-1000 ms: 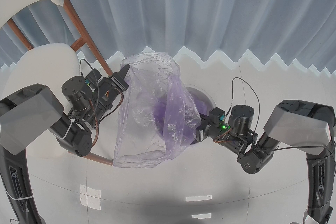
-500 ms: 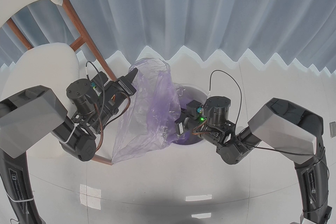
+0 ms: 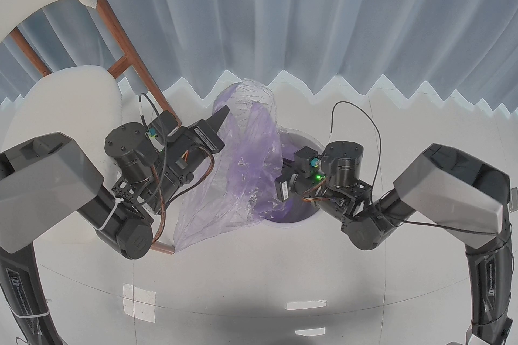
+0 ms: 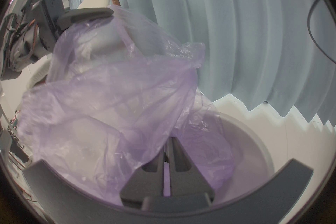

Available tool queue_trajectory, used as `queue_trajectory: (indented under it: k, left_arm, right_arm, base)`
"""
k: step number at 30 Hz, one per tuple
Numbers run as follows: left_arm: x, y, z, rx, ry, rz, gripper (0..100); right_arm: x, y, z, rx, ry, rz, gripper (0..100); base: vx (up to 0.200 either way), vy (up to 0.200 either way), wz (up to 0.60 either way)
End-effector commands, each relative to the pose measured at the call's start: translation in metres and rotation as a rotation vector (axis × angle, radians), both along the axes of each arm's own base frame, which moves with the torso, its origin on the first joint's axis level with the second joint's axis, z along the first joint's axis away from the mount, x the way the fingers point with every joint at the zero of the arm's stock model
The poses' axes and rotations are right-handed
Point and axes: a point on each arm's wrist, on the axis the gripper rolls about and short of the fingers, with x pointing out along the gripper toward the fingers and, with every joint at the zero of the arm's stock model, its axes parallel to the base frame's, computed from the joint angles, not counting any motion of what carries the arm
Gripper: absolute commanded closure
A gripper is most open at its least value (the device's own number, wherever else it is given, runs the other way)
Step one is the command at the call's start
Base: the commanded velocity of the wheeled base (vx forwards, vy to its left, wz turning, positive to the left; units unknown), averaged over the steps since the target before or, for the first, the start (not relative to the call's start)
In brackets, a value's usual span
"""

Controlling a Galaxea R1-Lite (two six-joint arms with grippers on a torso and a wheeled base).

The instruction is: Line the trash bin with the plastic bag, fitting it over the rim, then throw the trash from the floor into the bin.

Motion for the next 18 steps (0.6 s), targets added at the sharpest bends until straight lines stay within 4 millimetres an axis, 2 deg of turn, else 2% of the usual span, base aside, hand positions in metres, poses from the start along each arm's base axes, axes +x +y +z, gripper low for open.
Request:
queue_trajectory:
  k: [1,2,3,7,9,12,16,18]
  left_arm:
    - [-0.009,-0.011,-0.001,0.005,0.010,-0.035,100]
    - [-0.011,-0.012,-0.002,0.007,0.014,-0.039,100]
    - [-0.011,-0.013,-0.002,0.007,0.014,-0.041,100]
    - [-0.013,-0.016,-0.003,0.008,0.017,-0.050,100]
    - [-0.013,-0.015,-0.002,0.009,0.015,-0.049,100]
    - [-0.013,-0.015,-0.002,0.008,0.013,-0.049,100]
    - [-0.013,-0.015,-0.001,0.006,0.009,-0.048,100]
    - [-0.012,-0.013,0.001,0.004,0.005,-0.043,100]
  right_arm:
    - [-0.031,-0.044,0.030,-0.005,0.024,-0.047,100]
    - [-0.035,-0.050,0.029,-0.005,0.025,-0.053,100]
    - [-0.036,-0.051,0.029,-0.003,0.022,-0.056,0]
    - [-0.042,-0.076,0.036,0.053,-0.016,-0.103,0]
    - [-0.038,-0.096,0.043,0.064,-0.019,-0.149,0]
    - [-0.032,-0.111,0.050,0.096,-0.026,-0.160,0]
    - [-0.040,-0.109,0.064,0.217,0.024,-0.144,0]
    - [-0.053,-0.093,0.069,0.301,0.121,-0.104,0]
  base:
    - [0.000,0.000,0.00]
    - [0.000,0.000,0.00]
    - [0.000,0.000,0.00]
    - [0.000,0.000,0.00]
    - [0.000,0.000,0.00]
    - [0.000,0.000,0.00]
    - [0.000,0.000,0.00]
    - [0.000,0.000,0.00]
